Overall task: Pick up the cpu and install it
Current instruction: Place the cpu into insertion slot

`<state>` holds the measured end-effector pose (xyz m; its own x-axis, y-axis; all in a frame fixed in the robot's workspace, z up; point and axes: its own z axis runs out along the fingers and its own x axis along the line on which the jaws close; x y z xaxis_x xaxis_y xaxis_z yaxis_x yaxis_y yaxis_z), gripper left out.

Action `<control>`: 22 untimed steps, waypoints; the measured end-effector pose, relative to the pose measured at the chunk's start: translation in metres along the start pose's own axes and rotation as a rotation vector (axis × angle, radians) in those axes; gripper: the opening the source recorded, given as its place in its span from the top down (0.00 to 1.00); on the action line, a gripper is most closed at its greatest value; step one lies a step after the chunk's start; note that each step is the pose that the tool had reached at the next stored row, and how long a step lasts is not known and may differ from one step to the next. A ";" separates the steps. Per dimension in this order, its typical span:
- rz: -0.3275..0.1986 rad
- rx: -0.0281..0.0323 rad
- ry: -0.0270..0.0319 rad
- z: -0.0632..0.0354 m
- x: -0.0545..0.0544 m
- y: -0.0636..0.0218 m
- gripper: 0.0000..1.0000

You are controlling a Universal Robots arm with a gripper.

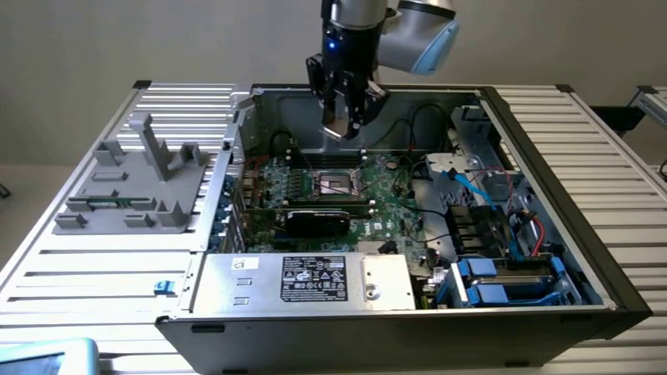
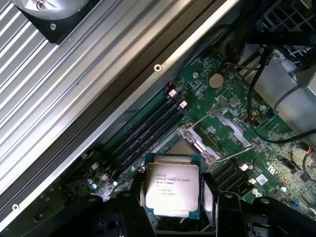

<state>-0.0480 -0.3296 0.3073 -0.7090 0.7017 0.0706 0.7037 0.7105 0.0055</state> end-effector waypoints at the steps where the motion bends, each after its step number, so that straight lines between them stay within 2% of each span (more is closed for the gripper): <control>1: 0.004 0.0001 -0.0008 0.0004 0.000 -0.0004 0.45; 12: 0.052 -0.0036 -0.0055 0.0062 -0.004 -0.0041 0.45; 22: 0.111 -0.0063 -0.0126 0.0137 -0.006 -0.0051 0.45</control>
<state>-0.0480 -0.3367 0.2931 -0.6271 0.7768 0.0585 0.7783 0.6279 0.0046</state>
